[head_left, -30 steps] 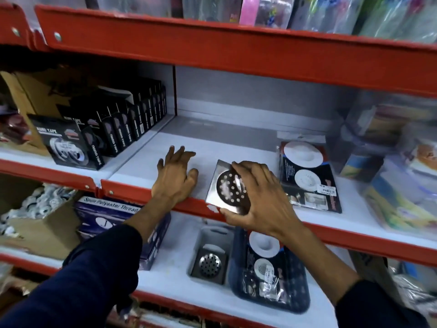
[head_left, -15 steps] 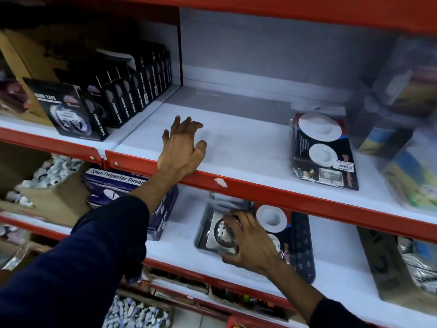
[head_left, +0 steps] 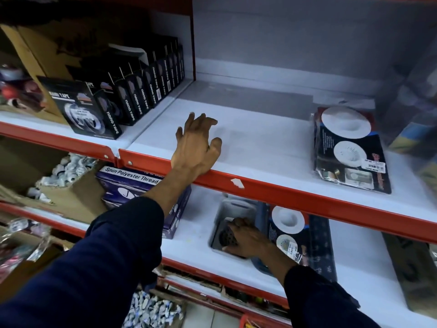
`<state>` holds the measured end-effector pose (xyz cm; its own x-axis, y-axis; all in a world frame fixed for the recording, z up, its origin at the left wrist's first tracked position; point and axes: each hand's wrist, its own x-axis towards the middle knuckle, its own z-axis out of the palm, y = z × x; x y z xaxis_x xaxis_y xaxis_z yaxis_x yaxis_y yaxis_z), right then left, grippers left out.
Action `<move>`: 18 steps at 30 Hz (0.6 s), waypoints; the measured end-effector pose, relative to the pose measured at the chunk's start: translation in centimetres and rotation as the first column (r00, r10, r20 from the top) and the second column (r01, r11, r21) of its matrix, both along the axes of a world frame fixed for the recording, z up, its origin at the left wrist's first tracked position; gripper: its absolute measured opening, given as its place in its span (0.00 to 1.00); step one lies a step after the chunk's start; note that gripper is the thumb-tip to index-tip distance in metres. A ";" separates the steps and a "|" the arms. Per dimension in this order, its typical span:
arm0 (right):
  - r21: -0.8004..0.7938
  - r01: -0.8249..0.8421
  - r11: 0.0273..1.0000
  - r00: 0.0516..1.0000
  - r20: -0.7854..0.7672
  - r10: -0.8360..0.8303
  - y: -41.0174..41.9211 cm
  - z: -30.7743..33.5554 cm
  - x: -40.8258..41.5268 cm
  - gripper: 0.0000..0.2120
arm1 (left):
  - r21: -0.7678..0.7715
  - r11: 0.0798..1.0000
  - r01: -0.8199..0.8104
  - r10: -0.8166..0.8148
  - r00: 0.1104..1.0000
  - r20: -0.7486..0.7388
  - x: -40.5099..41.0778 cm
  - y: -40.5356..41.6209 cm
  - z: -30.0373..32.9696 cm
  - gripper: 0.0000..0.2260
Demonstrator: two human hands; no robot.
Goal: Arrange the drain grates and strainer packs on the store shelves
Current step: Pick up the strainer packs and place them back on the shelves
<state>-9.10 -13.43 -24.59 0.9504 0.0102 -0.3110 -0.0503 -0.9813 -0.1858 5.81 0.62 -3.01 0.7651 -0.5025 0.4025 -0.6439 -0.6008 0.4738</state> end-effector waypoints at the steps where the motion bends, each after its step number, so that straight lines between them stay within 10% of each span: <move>1: 0.014 -0.006 1.000 0.999 0.038 0.006 0.2 0.7 -0.4 0.42 | 0.000 1.000 -0.001 0.001 1.000 0.000 0.0 0.0 0.0 0.26; 6: 0.008 -0.111 0.994 0.880 0.465 0.095 1.8 7.0 -3.2 0.22 | 0.002 1.000 0.007 -0.007 1.000 0.006 -0.2 0.0 0.1 0.25; 11: -0.234 -0.131 0.963 0.355 0.896 0.266 1.4 15.2 -4.9 0.15 | 0.016 1.000 0.017 -0.018 1.000 0.024 -0.5 0.0 0.5 0.26; 18: -0.104 0.321 0.941 0.583 0.805 -0.111 -3.8 22.1 -4.2 0.32 | 0.216 0.974 0.063 -0.085 0.992 0.093 -1.2 0.1 0.5 0.27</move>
